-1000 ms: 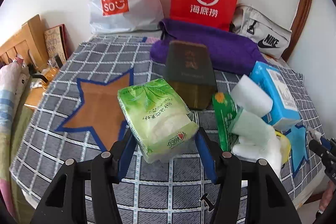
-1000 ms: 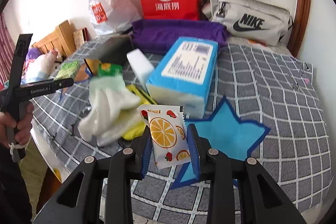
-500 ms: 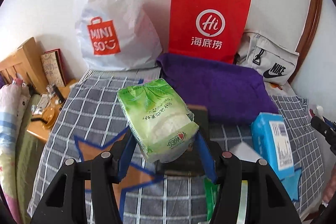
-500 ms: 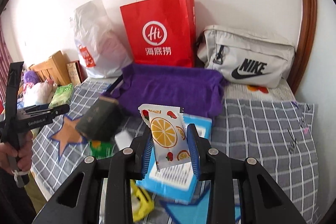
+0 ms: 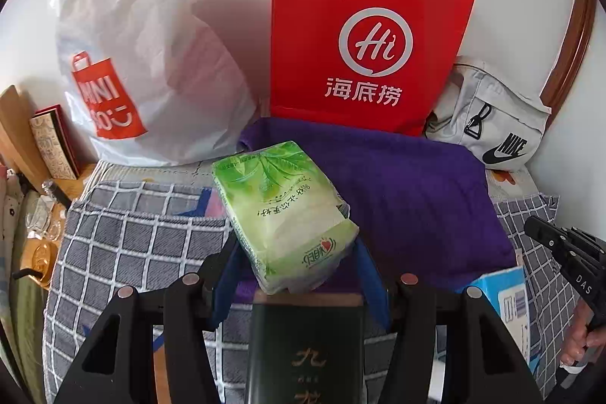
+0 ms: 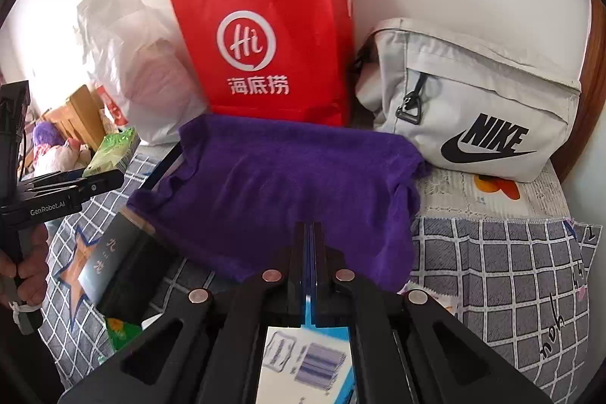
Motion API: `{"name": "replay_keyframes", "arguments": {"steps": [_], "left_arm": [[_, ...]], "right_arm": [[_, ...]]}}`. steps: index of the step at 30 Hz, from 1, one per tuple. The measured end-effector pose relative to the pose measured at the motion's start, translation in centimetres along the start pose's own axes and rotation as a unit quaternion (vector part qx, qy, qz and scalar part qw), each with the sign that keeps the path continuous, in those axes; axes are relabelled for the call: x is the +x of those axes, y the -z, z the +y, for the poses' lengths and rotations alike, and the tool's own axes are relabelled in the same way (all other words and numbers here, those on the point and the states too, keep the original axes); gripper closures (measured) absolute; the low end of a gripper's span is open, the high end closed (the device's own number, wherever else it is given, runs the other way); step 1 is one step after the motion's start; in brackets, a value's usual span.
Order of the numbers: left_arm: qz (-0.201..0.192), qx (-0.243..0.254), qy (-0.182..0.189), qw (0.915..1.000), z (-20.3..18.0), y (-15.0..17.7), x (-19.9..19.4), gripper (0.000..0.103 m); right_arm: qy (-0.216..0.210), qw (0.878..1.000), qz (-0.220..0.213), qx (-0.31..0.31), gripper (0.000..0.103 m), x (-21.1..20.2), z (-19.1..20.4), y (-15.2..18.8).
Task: Organize soft objects
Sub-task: 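Carry the green pack and orange-print packet toward the purple towel with both tools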
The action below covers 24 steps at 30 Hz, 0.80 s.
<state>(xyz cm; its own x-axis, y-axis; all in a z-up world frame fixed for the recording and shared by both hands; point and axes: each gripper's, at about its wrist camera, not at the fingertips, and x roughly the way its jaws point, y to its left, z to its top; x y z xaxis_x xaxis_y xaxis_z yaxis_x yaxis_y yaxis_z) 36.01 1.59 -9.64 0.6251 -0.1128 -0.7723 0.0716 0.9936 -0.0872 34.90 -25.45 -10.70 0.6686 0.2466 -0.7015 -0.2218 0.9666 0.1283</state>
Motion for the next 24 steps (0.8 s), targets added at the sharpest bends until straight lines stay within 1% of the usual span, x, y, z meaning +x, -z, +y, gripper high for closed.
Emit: {"name": "replay_keyframes", "arguments": {"steps": [1, 3, 5, 6, 7, 8, 10, 11, 13, 16, 17, 20, 24], "left_arm": [[0.0, 0.002, 0.001, 1.0, -0.2, -0.3, 0.4, 0.048], [0.003, 0.006, 0.0, 1.0, -0.5, -0.5, 1.0, 0.048], [0.007, 0.004, 0.005, 1.0, -0.5, -0.6, 1.4, 0.048], [0.008, 0.003, 0.009, 0.9999, -0.4, -0.5, 1.5, 0.048], [0.008, 0.003, 0.011, 0.9999, -0.5, -0.5, 1.5, 0.048], [0.008, 0.002, 0.012, 0.9999, -0.4, -0.5, 1.6, 0.048], [0.008, 0.003, 0.01, 0.9999, -0.5, -0.4, 1.7, 0.048], [0.008, 0.003, 0.01, 0.9999, -0.5, -0.4, 1.7, 0.048], [0.011, 0.004, 0.007, 0.9999, -0.7, -0.3, 1.9, 0.048], [0.013, 0.003, 0.006, 0.9999, -0.8, -0.2, 2.1, 0.048], [0.015, 0.005, 0.005, 0.9999, -0.9, -0.2, 2.1, 0.048], [0.018, 0.008, -0.002, 0.9998, -1.0, 0.0, 2.2, 0.048], [0.02, 0.006, -0.004, 0.9998, -0.8, -0.1, 2.1, 0.047]], "right_arm": [[-0.002, 1.0, -0.003, 0.002, 0.102, 0.0, -0.5, -0.2], [0.01, 1.0, -0.004, 0.001, 0.101, -0.1, -1.1, -0.4], [0.026, 1.0, -0.008, 0.002, 0.1, -0.9, -2.2, -0.1], [0.029, 1.0, -0.009, 0.002, 0.097, -1.5, -2.8, 0.2], [0.031, 0.999, -0.007, 0.003, 0.086, -1.9, -3.3, 0.6], [0.037, 0.999, -0.008, 0.008, 0.068, -2.5, -4.0, 1.1], [0.048, 0.999, -0.005, 0.005, 0.047, -3.2, -5.1, 2.4], [0.056, 0.998, -0.003, 0.0, 0.047, -3.4, -5.6, 3.1], [0.071, 0.997, 0.015, 0.001, 0.046, -3.2, -6.6, 4.5], [0.054, 0.997, 0.047, 0.029, 0.046, -1.8, -8.2, 6.1], [0.052, 0.997, 0.055, 0.03, 0.046, -1.2, -8.5, 6.5], [0.067, 0.995, 0.069, 0.012, 0.046, 0.4, -8.9, 7.4], [0.052, 0.995, 0.085, 0.014, 0.046, 2.4, -9.3, 7.6]]}}
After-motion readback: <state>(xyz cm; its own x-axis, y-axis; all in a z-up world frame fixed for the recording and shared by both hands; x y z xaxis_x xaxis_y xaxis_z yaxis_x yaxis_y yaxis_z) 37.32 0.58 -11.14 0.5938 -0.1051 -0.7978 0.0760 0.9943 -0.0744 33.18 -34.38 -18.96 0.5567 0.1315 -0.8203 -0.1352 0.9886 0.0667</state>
